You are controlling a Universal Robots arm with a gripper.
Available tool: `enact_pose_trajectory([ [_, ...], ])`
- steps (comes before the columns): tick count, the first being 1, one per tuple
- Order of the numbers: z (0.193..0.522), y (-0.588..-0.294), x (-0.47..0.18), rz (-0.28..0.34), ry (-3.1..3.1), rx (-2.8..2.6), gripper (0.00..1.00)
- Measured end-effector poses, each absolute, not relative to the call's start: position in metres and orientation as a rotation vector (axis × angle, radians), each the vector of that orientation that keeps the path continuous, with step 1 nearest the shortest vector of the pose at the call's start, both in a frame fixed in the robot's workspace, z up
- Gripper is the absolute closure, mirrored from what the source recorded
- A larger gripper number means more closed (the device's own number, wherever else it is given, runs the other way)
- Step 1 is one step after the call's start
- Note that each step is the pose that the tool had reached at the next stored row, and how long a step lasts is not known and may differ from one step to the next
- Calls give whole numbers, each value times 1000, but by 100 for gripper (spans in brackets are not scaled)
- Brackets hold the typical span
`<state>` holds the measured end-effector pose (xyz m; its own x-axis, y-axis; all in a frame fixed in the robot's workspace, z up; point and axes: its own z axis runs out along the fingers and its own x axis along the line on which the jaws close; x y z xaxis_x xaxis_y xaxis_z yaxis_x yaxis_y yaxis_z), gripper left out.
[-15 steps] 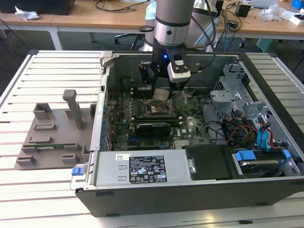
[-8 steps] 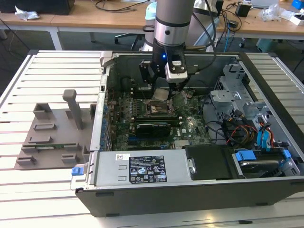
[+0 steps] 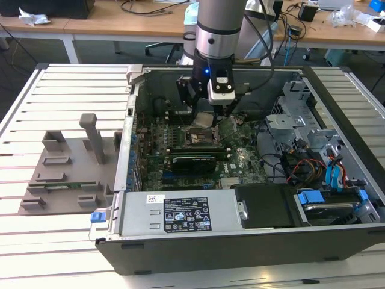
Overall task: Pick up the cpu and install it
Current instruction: 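Place the cpu into insertion slot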
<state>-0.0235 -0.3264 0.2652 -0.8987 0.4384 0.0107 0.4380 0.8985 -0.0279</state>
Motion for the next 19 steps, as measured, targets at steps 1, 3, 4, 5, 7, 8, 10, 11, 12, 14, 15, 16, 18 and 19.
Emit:
enact_pose_trajectory([
  [1,265,-326,-23,39,-3041,-717,45],
  [3,265,-326,-23,38,-3033,-751,45],
  [4,265,-326,-23,38,-3029,-765,45],
  [5,265,-326,-23,38,-3026,-778,45],
  [7,265,-326,-23,38,-3022,-792,45],
  [8,265,-326,-23,38,-3018,-805,45],
  [10,265,-326,-23,37,-3008,-843,45],
  [11,265,-326,-23,37,-3006,-850,45],
  [12,265,-326,-23,37,-3003,-860,45],
  [14,265,-326,-23,37,-2994,-887,45],
  [15,265,-326,-23,37,-2991,-899,45],
  [16,265,-326,-23,37,-2988,-908,45],
  [18,265,-326,-23,37,-2981,-930,45],
  [19,265,-326,-23,37,-2979,-936,45],
])
